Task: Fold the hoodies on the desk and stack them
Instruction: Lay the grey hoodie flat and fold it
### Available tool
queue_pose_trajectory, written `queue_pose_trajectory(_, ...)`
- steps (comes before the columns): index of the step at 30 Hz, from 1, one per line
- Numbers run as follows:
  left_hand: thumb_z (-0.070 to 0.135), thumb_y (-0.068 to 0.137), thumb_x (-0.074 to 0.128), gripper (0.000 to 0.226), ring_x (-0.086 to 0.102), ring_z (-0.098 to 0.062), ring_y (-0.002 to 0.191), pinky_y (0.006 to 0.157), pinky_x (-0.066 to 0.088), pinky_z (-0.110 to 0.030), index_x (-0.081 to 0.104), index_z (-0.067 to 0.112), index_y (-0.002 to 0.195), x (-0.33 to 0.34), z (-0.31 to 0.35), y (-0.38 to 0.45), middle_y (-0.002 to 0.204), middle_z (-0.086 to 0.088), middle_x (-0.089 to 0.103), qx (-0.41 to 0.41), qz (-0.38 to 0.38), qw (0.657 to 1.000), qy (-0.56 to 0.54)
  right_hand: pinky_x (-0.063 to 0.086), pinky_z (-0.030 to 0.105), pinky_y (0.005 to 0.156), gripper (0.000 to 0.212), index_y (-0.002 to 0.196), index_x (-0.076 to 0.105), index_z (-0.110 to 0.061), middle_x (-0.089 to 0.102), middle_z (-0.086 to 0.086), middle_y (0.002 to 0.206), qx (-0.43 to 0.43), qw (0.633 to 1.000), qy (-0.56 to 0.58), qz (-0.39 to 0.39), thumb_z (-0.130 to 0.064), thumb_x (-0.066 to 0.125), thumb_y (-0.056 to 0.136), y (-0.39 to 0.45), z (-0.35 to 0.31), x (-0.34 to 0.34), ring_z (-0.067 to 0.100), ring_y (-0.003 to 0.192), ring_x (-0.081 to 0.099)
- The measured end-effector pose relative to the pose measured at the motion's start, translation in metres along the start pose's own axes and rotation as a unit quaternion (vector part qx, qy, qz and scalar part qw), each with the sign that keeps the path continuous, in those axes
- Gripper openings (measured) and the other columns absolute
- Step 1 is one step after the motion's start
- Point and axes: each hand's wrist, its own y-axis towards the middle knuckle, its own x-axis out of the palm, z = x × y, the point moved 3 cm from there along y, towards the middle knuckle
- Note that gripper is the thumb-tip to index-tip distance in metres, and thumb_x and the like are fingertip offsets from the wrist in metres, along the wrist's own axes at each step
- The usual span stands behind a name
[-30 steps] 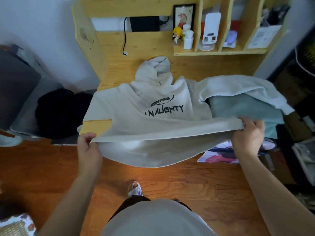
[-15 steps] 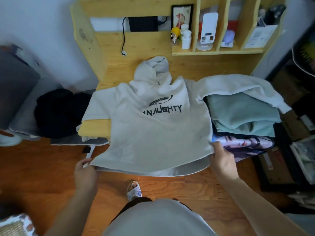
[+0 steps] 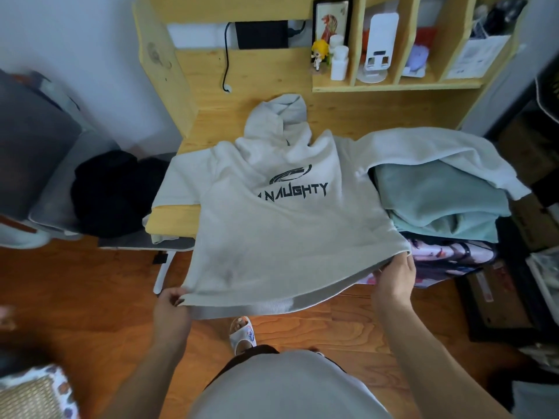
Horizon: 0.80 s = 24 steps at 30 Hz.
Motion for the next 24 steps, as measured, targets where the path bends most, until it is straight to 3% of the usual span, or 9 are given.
queue_pose_trajectory(3, -0.001, 0.097, 0.057, 0.009, 0.055, -0.024, 0.091, 0.07, 0.045, -0.033, 0.057, 0.008, 0.094, 0.003, 0.005, 0.0, 0.099, -0.009, 0.061, 0.026, 0.002, 0.999, 0.03, 0.055, 0.034, 0.08, 0.024, 0.1, 0.066, -0.024, 0.07, 0.0, 0.103, 0.077, 0.988, 0.132, 0.014, -0.015, 0.044, 0.097, 0.008, -0.005, 0.006, 0.019, 0.091, 0.065)
queue_pose_trajectory(7, 0.002, 0.098, 0.057, 0.013, 0.051, -0.023, 0.081, 0.064, 0.041, -0.033, 0.051, 0.01, 0.089, 0.013, 0.013, -0.003, 0.09, -0.008, 0.059, 0.046, 0.007, 0.999, 0.024, 0.058, 0.045, 0.09, 0.031, 0.123, 0.069, -0.025, 0.075, 0.003, 0.113, 0.1, 0.971, 0.211, -0.053, -0.037, 0.052, 0.099, 0.013, -0.006, 0.012, 0.029, 0.103, 0.072)
queue_pose_trajectory(11, 0.002, 0.098, 0.055, 0.015, 0.05, -0.022, 0.078, 0.061, 0.042, -0.033, 0.048, 0.015, 0.093, 0.018, 0.021, -0.005, 0.088, -0.004, 0.055, 0.035, 0.053, 0.998, 0.01, 0.058, 0.051, 0.088, 0.025, 0.115, 0.069, -0.023, 0.076, 0.006, 0.11, 0.133, 0.975, 0.179, -0.014, -0.033, 0.056, 0.097, 0.017, -0.002, 0.012, 0.033, 0.101, 0.072)
queue_pose_trajectory(15, 0.005, 0.097, 0.059, 0.028, 0.055, -0.014, 0.084, 0.067, 0.048, -0.031, 0.055, 0.022, 0.119, 0.015, 0.029, -0.004, 0.105, 0.001, 0.059, 0.014, 0.091, 0.995, -0.037, 0.062, 0.042, 0.073, 0.026, 0.116, 0.069, -0.023, 0.075, 0.005, 0.11, 0.151, 0.961, 0.231, -0.006, -0.017, 0.053, 0.097, 0.018, -0.01, 0.012, 0.031, 0.097, 0.072)
queue_pose_trajectory(18, 0.007, 0.096, 0.059, 0.027, 0.06, -0.021, 0.089, 0.072, 0.052, -0.036, 0.065, 0.021, 0.116, 0.011, 0.035, -0.002, 0.105, -0.001, 0.064, 0.02, 0.111, 0.993, -0.039, 0.06, 0.037, 0.073, 0.02, 0.113, 0.066, -0.02, 0.072, 0.005, 0.113, 0.134, 0.959, 0.25, 0.019, -0.017, 0.055, 0.097, 0.014, -0.025, 0.014, 0.026, 0.095, 0.069)
queue_pose_trajectory(20, 0.007, 0.094, 0.057, 0.022, 0.066, -0.03, 0.096, 0.082, 0.057, -0.045, 0.069, 0.02, 0.108, 0.01, 0.033, 0.005, 0.102, -0.003, 0.069, -0.017, 0.103, 0.99, -0.092, 0.057, 0.035, 0.081, 0.022, 0.117, 0.062, -0.018, 0.067, 0.003, 0.12, 0.07, 0.982, 0.172, 0.032, -0.026, 0.05, 0.102, 0.016, -0.028, 0.015, 0.021, 0.099, 0.065)
queue_pose_trajectory(22, 0.004, 0.096, 0.051, 0.026, 0.069, -0.036, 0.095, 0.088, 0.058, -0.052, 0.07, 0.016, 0.109, 0.011, 0.028, 0.012, 0.104, -0.01, 0.071, -0.092, 0.054, 0.975, -0.192, 0.049, 0.032, 0.083, 0.028, 0.123, 0.06, -0.016, 0.065, 0.001, 0.116, -0.097, 0.994, -0.048, -0.008, -0.027, 0.045, 0.103, 0.016, -0.032, 0.017, 0.019, 0.103, 0.06)
queue_pose_trajectory(23, 0.003, 0.098, 0.047, 0.028, 0.07, -0.037, 0.094, 0.09, 0.057, -0.054, 0.068, 0.012, 0.115, 0.01, 0.026, 0.015, 0.108, -0.014, 0.071, -0.127, 0.028, 0.963, -0.236, 0.045, 0.03, 0.082, 0.027, 0.127, 0.059, -0.015, 0.062, 0.001, 0.114, -0.213, 0.961, -0.169, -0.057, -0.018, 0.049, 0.102, 0.013, -0.031, 0.018, 0.018, 0.103, 0.057)
queue_pose_trajectory(24, 0.003, 0.101, 0.044, 0.031, 0.07, -0.037, 0.095, 0.093, 0.056, -0.054, 0.065, 0.01, 0.123, 0.007, 0.023, 0.018, 0.112, -0.015, 0.071, -0.155, 0.013, 0.949, -0.273, 0.042, 0.028, 0.083, 0.034, 0.129, 0.058, -0.012, 0.058, 0.001, 0.114, -0.321, 0.893, -0.288, -0.13, -0.005, 0.055, 0.096, 0.008, -0.028, 0.019, 0.017, 0.103, 0.053)
